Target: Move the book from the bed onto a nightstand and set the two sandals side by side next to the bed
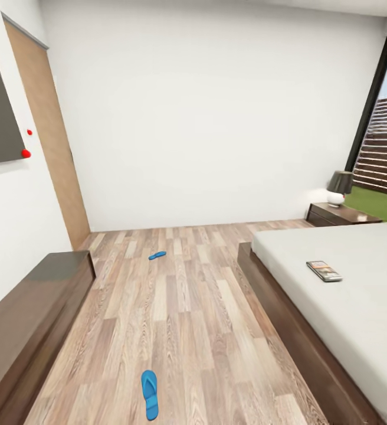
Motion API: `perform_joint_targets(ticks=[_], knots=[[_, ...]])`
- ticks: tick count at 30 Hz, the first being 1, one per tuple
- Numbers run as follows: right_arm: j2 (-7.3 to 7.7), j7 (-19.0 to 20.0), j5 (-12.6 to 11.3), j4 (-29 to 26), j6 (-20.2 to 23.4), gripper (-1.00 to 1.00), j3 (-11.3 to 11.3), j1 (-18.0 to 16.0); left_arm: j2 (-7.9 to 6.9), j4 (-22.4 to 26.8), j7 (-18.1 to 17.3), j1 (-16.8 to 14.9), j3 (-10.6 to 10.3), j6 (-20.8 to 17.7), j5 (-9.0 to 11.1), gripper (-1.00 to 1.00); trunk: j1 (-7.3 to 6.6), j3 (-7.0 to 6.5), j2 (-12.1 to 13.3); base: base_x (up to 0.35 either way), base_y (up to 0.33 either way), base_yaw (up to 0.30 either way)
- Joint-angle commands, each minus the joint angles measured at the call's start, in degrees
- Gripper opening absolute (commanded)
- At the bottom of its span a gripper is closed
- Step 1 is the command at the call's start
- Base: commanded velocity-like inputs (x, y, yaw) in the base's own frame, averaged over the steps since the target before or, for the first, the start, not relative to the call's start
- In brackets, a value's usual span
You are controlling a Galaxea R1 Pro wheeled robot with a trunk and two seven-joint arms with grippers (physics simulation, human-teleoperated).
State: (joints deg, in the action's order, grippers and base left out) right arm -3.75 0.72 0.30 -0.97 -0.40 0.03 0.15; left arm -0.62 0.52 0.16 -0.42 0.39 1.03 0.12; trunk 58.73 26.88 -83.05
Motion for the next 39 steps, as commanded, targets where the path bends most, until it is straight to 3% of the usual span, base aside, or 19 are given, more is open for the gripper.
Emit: perform_joint_targets(ticks=[1, 39], knots=[[-0.01, 0.07, 0.01, -0.06, -0.04, 1.00, -0.03, 0.02, 0.00, -0.01, 0.02, -0.02, 0.03, 0.11, 0.00, 1.00, 0.00, 0.05, -0.02, 0.000, 0.000, -0.290], [-0.03, 0.16, 0.04, -0.09, -0.04, 1.00, 0.06, 0.00, -0.09, 0.00, -0.02, -0.02, -0.12, 0.17, -0.11, 1.00, 0.00, 0.05, -0.02, 0.000, 0.000, -0.285]])
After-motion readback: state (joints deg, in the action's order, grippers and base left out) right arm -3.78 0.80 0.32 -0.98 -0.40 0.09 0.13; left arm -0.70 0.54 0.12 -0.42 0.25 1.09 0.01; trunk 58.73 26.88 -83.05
